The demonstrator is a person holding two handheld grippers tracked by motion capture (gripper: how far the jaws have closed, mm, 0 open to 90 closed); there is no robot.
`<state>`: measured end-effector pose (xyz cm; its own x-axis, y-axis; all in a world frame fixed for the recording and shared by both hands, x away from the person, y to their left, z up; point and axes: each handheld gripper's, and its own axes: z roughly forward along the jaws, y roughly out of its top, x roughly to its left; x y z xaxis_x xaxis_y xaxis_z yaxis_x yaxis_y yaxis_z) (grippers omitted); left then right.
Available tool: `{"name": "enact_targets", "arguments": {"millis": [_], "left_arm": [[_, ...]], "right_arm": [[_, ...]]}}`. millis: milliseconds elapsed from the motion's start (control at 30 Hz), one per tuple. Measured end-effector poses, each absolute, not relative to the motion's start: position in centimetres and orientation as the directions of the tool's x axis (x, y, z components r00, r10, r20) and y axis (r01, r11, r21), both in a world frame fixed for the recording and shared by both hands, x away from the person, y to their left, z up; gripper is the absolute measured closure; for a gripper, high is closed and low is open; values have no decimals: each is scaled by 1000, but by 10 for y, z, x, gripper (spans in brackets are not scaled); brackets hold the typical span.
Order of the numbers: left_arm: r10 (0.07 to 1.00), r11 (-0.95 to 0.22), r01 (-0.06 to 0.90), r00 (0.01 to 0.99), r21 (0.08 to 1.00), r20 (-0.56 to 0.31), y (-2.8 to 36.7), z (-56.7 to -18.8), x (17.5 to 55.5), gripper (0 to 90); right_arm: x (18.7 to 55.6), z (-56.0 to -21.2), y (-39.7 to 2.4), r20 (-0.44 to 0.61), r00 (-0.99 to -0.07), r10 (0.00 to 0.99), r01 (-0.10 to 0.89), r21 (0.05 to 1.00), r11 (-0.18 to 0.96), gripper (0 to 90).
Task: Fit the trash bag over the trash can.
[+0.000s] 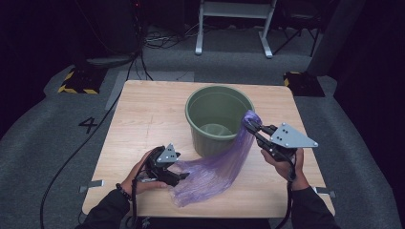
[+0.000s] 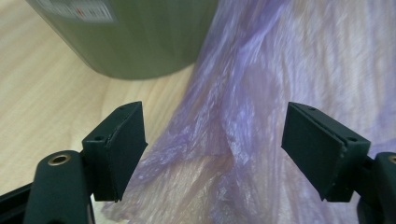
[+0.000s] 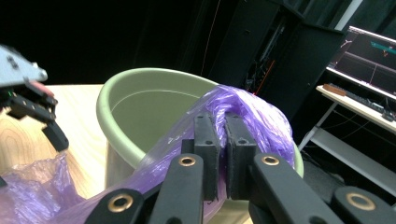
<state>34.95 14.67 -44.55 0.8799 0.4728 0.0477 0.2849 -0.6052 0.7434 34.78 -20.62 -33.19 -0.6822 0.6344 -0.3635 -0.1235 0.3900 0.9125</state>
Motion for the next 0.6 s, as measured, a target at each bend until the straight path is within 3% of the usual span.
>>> {"name": "enact_targets", "arguments": {"millis": [300,600], "left_arm": [[431,-560,237,902,794,35,129,-415,335,213],[317,-652,161,946,741,73,71,-411,330,201]], "right_arm": [[354,-328,-190,-394,-688,610,-127,892,433,863],[358,-323,-175,-387,-714,583,-128,891,435,863]]}}
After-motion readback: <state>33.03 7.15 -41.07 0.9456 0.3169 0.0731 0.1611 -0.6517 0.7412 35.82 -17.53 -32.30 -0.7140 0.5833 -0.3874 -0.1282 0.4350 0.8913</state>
